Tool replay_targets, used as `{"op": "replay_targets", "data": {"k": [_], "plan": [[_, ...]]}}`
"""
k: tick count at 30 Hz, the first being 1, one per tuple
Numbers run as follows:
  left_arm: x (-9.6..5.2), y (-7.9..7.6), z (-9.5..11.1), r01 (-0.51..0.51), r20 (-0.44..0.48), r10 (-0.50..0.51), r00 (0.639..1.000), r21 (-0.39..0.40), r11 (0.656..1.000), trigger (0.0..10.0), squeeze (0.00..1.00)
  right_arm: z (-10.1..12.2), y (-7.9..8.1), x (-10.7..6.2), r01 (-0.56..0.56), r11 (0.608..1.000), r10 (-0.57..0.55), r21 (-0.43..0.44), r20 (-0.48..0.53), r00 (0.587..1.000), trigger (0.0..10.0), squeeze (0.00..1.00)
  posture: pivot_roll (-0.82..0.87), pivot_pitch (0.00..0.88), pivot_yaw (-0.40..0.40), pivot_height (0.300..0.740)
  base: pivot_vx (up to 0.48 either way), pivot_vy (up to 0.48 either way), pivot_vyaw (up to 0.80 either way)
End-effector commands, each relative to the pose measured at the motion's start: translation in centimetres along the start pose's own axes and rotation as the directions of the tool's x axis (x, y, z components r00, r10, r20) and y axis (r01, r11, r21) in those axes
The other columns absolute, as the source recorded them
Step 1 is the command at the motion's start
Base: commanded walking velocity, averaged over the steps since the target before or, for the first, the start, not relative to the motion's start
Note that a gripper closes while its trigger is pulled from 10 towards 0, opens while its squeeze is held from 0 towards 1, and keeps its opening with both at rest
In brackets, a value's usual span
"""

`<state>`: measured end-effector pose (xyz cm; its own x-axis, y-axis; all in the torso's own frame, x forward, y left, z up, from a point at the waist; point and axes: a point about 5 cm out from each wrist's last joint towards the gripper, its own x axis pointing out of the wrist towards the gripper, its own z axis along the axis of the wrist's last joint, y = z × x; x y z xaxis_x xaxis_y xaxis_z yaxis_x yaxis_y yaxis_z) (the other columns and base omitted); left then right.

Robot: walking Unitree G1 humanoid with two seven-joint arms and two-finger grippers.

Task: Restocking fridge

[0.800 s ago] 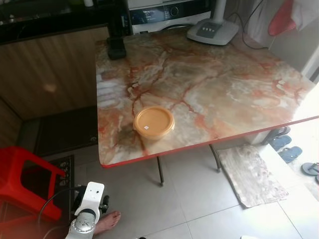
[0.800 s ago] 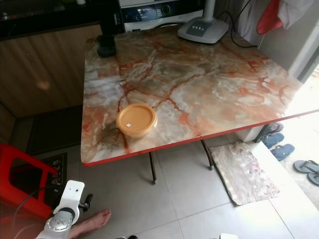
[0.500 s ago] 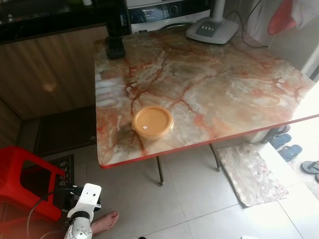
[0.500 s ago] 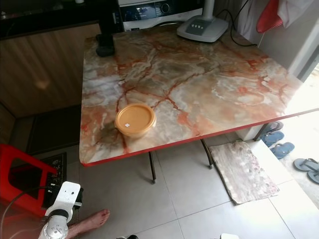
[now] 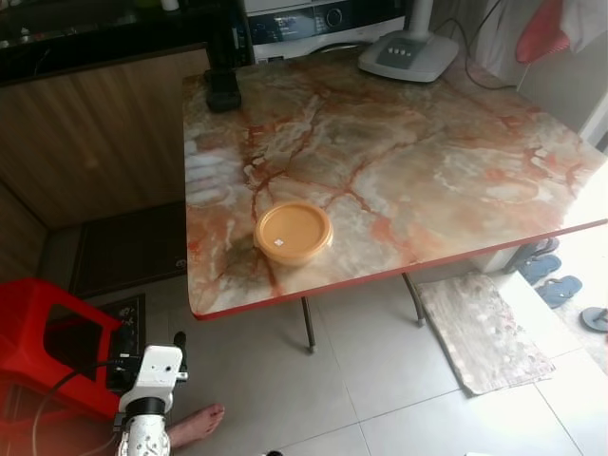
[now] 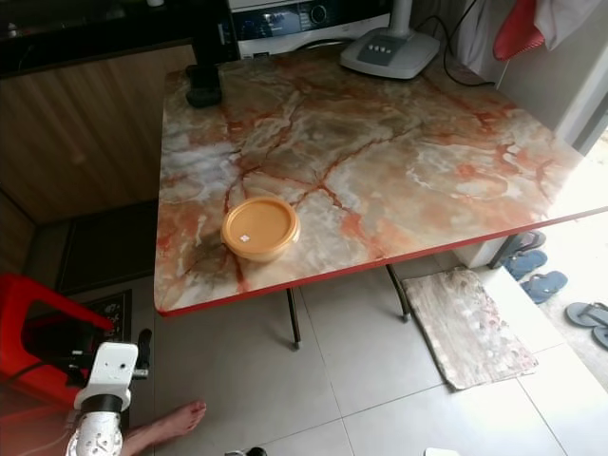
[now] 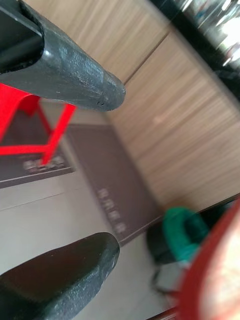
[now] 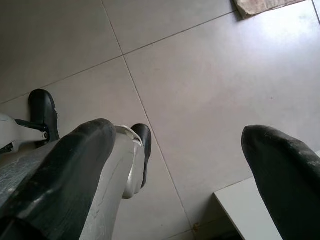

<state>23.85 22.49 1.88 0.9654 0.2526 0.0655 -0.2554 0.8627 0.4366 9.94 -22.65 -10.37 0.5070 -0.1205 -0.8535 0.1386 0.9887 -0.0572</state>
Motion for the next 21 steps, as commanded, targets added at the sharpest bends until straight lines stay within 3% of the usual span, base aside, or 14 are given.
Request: {"op": "replay_targets", "data": {"k": [1, 7, 12, 13, 16, 17, 19, 21], "plan": [[0.1, 1.4, 0.0, -0.06, 0.002, 0.06, 0.998, -0.011, 0.998, 10.0, 0.0, -2.6, 0.7, -0.7, -0.016, 1.0, 0.017, 0.011, -0.084, 0.996, 10.0, 0.0, 0.06, 0.068, 0.101, 0.74, 0.0, 0.0, 0.0], [0.1, 2.2, 1.5, -0.071, 0.069, 0.072, 0.995, -0.021, 0.997, 10.0, 0.0, -2.9, 0.8, -0.7, -0.022, 1.0, 0.022, 0.002, -0.094, 0.995, 10.0, 0.0, 0.08, 0.06, 0.115, 0.74, 0.0, 0.0, 0.0], [-0.4, 3.9, 2.2, -0.084, 0.115, 0.083, 0.99, 0.003, 0.996, 10.0, 0.0, -3.0, 0.9, -0.8, -0.019, 1.0, 0.02, 0.01, -0.094, 0.995, 10.0, 0.0, 0.08, 0.068, 0.123, 0.74, 0.0, 0.0, 0.0], [0.8, 4.3, 3.8, -0.076, 0.181, 0.071, 0.981, 0.02, 0.997, 10.0, 0.0, -3.1, 0.9, -0.8, -0.019, 1.0, 0.02, 0.005, -0.098, 0.995, 10.0, 0.0, 0.08, 0.072, 0.111, 0.74, 0.0, 0.0, 0.0], [2.7, 3.8, 6.2, -0.041, 0.249, 0.038, 0.968, 0.007, 0.999, 10.0, 0.0, -3.1, 0.8, -0.9, -0.02, 1.0, 0.02, -0.002, -0.103, 0.995, 10.0, 0.0, 0.1, 0.077, 0.091, 0.74, 0.0, 0.0, 0.0], [4.3, 3.1, 8.6, -0.022, 0.291, 0.038, 0.956, -0.058, 0.998, 10.0, 0.0, -3.1, 0.7, -0.8, -0.022, 1.0, 0.021, -0.011, -0.103, 0.994, 10.0, 0.0, 0.1, 0.078, 0.087, 0.74, 0.0, 0.0, 0.0], [5.5, 2.6, 10.3, -0.005, 0.321, 0.035, 0.947, -0.096, 0.995, 10.0, 0.0, -3.1, 0.7, -0.8, -0.023, 1.0, 0.021, -0.016, -0.103, 0.995, 10.0, 0.0, 0.09, 0.083, 0.089, 0.74, 0.0, 0.0, 0.0], [7.4, 1.7, 12.8, 0.036, 0.306, 0.046, 0.951, -0.257, 0.966, 10.0, 0.0, -3.0, 0.6, -0.8, -0.012, 1.0, 0.011, -0.004, -0.095, 0.995, 10.0, 0.0, 0.07, 0.084, 0.087, 0.74, 0.0, 0.0, 0.0]]}}
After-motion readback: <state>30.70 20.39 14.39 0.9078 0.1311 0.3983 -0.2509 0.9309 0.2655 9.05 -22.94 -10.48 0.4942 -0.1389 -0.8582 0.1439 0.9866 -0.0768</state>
